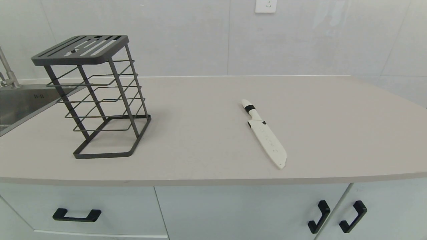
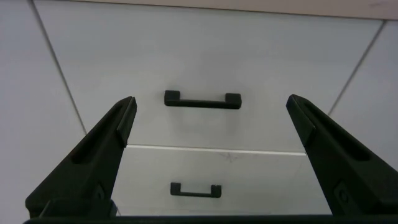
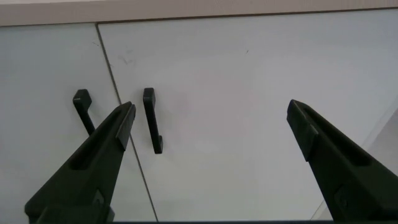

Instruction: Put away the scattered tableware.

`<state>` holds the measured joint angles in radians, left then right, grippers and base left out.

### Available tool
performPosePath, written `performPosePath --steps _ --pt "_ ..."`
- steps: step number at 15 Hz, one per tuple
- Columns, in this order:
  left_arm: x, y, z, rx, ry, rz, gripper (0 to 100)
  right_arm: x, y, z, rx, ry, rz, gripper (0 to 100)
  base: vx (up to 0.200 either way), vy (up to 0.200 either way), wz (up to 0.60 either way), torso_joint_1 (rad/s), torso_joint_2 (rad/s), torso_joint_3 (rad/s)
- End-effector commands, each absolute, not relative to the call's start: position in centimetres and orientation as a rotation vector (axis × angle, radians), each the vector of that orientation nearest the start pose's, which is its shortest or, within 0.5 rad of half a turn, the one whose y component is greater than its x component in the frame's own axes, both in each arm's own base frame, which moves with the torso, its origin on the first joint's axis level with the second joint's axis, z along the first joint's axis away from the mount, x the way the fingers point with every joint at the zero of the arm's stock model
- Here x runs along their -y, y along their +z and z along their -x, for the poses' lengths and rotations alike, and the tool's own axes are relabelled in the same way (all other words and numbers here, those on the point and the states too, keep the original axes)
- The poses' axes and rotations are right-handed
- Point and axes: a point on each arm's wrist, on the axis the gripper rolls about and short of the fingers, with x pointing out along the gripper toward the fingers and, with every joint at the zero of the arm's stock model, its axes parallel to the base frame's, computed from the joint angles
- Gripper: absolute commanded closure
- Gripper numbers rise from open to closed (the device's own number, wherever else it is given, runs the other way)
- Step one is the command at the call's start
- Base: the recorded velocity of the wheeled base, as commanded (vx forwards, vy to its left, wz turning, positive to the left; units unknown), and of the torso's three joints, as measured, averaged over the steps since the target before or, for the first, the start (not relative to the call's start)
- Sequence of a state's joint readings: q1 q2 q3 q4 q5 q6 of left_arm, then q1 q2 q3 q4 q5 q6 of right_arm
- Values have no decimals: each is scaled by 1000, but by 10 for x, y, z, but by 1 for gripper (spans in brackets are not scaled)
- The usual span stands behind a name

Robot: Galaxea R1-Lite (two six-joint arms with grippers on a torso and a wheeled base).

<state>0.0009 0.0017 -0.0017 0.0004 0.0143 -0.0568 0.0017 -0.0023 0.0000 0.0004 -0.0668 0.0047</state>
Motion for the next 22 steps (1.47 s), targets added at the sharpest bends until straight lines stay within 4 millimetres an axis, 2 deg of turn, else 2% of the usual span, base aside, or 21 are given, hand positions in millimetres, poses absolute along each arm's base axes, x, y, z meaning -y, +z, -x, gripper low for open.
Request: performPosePath --steps 1,9,14,22 --pt "0 76 23 -1 17 55 0 2 75 23 0 -66 -5 0 0 0 0 0 0 0" --pt "0 76 23 -1 17 55 0 2 75 23 0 -66 -3 0 0 0 0 0 -20 -17" --pt "0 76 23 -1 17 57 0 2 75 23 0 -66 -5 0 0 0 0 36 -376 -331" --pt "0 76 23 -1 18 58 0 2 75 23 0 -66 -5 0 0 0 0 119 -475 -362"
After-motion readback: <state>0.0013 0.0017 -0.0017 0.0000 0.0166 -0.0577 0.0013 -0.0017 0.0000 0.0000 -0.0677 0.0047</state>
